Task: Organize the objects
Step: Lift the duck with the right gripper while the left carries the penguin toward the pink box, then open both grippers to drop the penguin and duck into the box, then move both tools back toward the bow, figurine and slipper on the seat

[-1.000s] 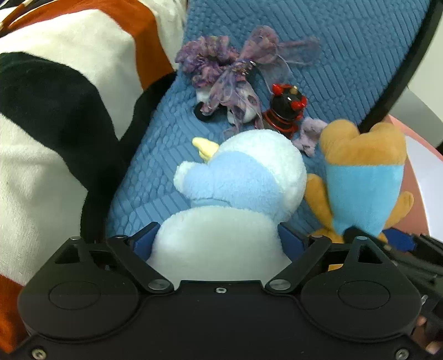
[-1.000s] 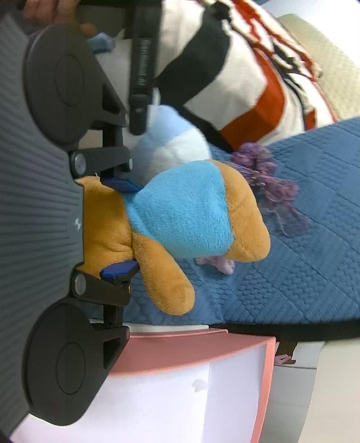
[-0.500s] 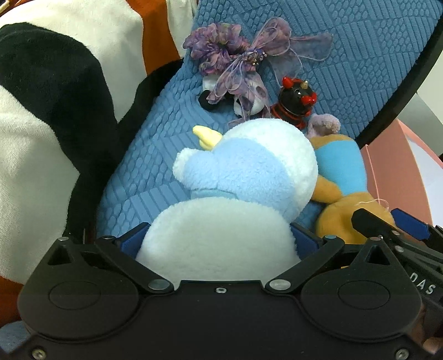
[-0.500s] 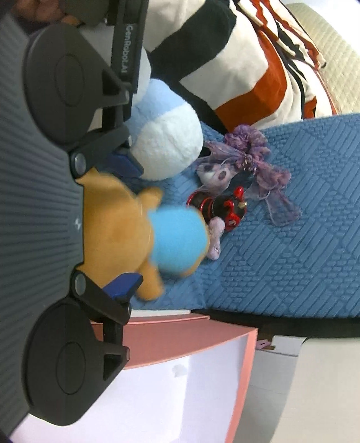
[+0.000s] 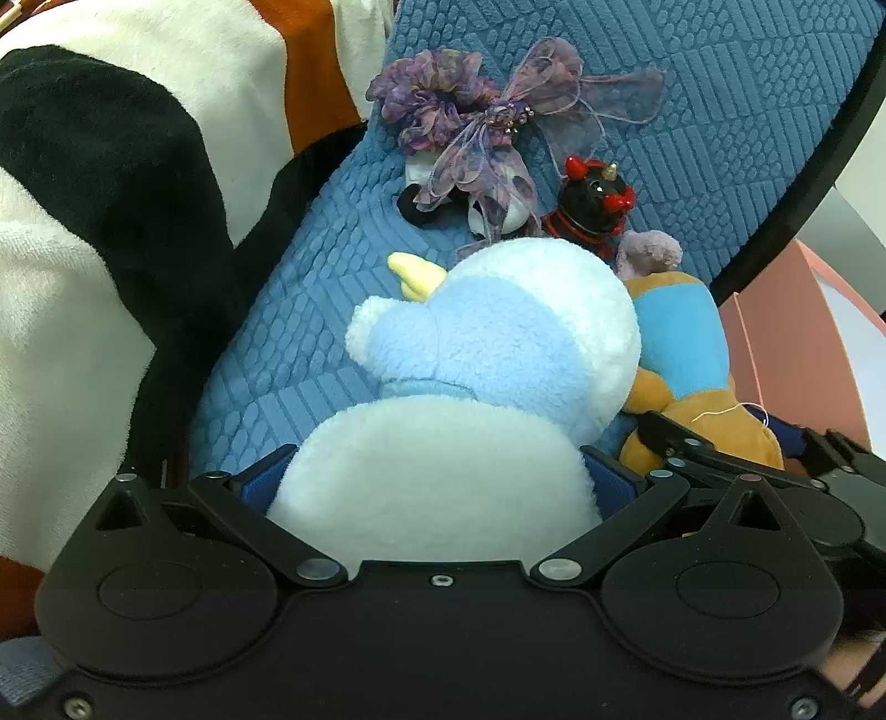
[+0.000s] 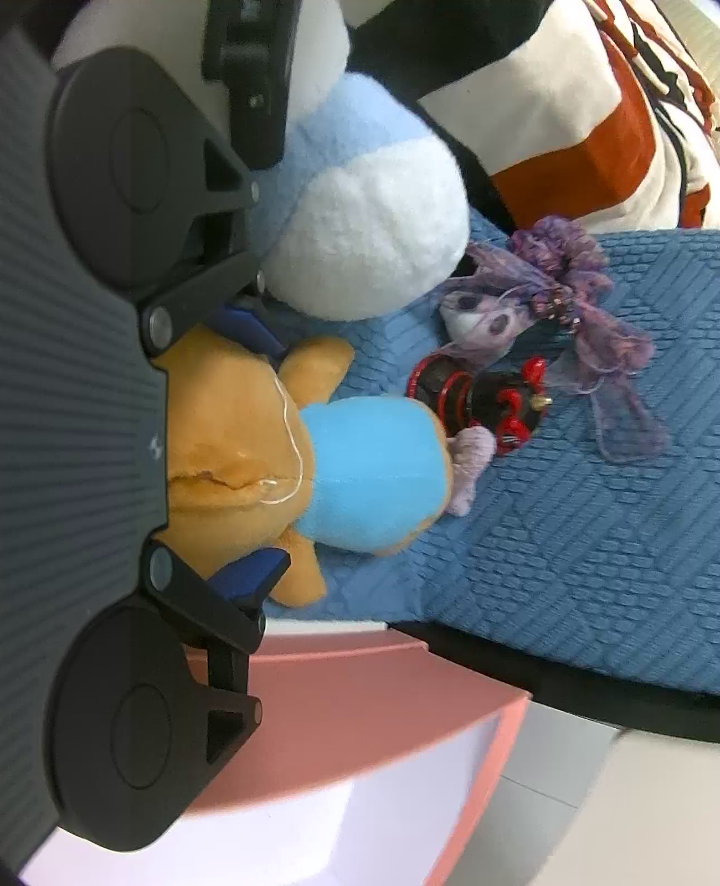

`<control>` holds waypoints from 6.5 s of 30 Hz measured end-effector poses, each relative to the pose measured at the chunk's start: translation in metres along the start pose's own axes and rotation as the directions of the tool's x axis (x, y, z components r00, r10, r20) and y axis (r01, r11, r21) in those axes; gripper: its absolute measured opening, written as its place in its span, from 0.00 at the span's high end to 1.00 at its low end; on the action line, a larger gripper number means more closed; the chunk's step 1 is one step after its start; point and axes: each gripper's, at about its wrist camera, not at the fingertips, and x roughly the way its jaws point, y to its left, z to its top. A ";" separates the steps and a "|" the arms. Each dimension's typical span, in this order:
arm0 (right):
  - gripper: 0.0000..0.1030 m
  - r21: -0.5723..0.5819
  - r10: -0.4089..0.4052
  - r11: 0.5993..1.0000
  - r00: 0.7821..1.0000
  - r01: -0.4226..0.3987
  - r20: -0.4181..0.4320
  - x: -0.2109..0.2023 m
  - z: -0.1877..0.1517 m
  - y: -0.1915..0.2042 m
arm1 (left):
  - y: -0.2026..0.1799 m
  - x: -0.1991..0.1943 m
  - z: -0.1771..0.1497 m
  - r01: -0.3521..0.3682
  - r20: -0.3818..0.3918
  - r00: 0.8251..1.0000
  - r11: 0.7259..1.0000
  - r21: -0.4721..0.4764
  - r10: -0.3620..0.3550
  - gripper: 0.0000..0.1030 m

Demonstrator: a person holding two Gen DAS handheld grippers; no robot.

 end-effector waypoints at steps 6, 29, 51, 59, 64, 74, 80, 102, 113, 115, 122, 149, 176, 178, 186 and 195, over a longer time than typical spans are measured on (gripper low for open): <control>0.27 0.010 0.013 1.000 0.999 -0.012 -0.050 0.004 0.002 0.000 | 0.000 0.004 -0.001 -0.004 0.001 1.000 1.000 0.005 0.004 0.00; 0.42 0.032 0.042 0.999 0.996 -0.040 -0.073 -0.059 0.014 -0.007 | 0.018 -0.010 0.003 0.161 0.013 0.987 0.982 -0.102 -0.161 0.12; 0.43 0.093 0.034 0.995 0.998 -0.040 0.061 -0.163 0.060 -0.081 | -0.057 -0.086 0.042 0.271 0.048 0.962 0.961 -0.048 -0.269 0.12; 0.43 0.126 -0.033 0.992 0.991 0.016 0.132 -0.199 0.068 -0.126 | -0.105 -0.109 0.064 0.300 0.077 0.951 0.954 0.006 -0.299 0.12; 0.43 0.170 -0.079 0.984 0.984 0.051 0.162 -0.214 0.061 -0.162 | -0.144 -0.108 0.066 0.322 0.071 0.943 0.946 0.039 -0.324 0.12; 0.43 0.250 -0.144 0.963 0.977 0.101 0.158 -0.211 0.022 -0.230 | -0.224 -0.084 0.049 0.349 0.007 0.936 0.932 0.096 -0.351 0.12; 0.43 0.304 -0.169 0.945 0.975 0.120 0.141 -0.201 -0.007 -0.272 | -0.266 -0.057 0.035 0.354 -0.046 0.935 0.928 0.117 -0.351 0.12; 0.50 0.292 -0.136 0.952 0.982 0.093 0.131 -0.153 -0.063 -0.310 | -0.328 0.008 -0.004 0.342 -0.161 0.935 0.922 0.179 -0.316 0.23; 0.46 0.344 -0.122 0.938 0.972 0.048 0.198 -0.201 -0.047 -0.288 | -0.303 -0.058 -0.004 0.338 -0.051 0.940 0.903 0.265 -0.336 0.17; 0.46 0.341 -0.113 0.939 0.969 0.032 0.219 -0.212 -0.045 -0.277 | -0.293 -0.072 -0.005 0.343 -0.027 0.937 0.899 0.274 -0.349 0.17; 0.46 0.327 -0.069 0.945 0.961 -0.023 0.268 -0.238 -0.037 -0.233 | -0.253 -0.116 -0.009 0.324 0.077 0.929 0.896 0.305 -0.362 0.17; 0.46 0.261 0.055 0.956 0.952 -0.137 0.301 -0.257 -0.049 -0.067 | -0.075 -0.197 -0.028 0.316 0.316 0.867 0.915 0.251 -0.386 0.09; 0.13 0.228 0.073 0.964 0.958 -0.139 0.277 -0.229 -0.049 -0.025 | -0.033 -0.179 -0.025 0.226 0.375 0.875 0.944 0.241 -0.305 0.00; 0.13 0.223 0.073 0.965 0.960 -0.136 0.269 -0.220 -0.048 -0.026 | -0.034 -0.171 -0.021 0.217 0.374 0.879 0.946 0.239 -0.296 0.00; 0.13 0.195 0.085 0.971 0.962 -0.138 0.260 -0.184 -0.044 -0.023 | -0.043 -0.139 0.000 0.126 0.377 0.899 0.957 0.260 -0.221 0.00; 0.13 0.178 0.087 0.974 0.959 -0.139 0.271 -0.148 -0.021 -0.026 | -0.038 -0.098 0.037 0.139 0.362 0.908 0.966 0.219 -0.213 0.00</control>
